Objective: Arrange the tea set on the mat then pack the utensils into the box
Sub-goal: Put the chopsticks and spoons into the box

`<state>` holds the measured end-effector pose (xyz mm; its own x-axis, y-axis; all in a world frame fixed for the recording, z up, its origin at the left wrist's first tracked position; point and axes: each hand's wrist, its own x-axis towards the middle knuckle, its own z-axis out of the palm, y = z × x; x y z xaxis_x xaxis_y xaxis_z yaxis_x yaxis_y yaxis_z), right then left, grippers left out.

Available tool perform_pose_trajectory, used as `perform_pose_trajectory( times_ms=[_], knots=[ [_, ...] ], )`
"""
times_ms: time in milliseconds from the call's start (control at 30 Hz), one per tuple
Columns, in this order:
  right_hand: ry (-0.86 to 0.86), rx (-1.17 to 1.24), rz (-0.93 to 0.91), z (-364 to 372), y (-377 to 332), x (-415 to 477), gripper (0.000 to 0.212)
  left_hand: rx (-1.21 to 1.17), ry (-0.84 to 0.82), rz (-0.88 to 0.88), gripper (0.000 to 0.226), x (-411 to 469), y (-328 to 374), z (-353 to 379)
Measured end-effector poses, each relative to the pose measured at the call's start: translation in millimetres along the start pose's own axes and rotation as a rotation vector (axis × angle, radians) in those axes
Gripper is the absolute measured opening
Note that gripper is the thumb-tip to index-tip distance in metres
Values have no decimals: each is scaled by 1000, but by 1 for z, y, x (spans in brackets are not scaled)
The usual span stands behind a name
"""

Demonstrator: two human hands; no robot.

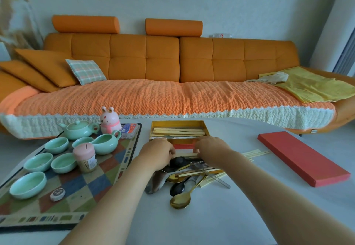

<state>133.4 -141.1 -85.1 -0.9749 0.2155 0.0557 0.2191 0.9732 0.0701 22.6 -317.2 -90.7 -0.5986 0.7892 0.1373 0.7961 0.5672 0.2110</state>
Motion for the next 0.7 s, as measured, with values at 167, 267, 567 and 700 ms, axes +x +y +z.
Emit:
perform_pose_trajectory(
  times_ms=[167,267,567,700],
  knots=[
    [-11,57,8,-4,3,-1,25,-13,25,29,15,0,-2,-5],
    [24,208,32,-14,5,-2,16,-63,50,44,13,2,-5,-10],
    [292,420,109,-29,24,28,26,-260,406,-1,15,32,-35,-18],
    [297,382,122,-24,22,52,30,42,366,-23,30,43,-41,-10]
  ],
)
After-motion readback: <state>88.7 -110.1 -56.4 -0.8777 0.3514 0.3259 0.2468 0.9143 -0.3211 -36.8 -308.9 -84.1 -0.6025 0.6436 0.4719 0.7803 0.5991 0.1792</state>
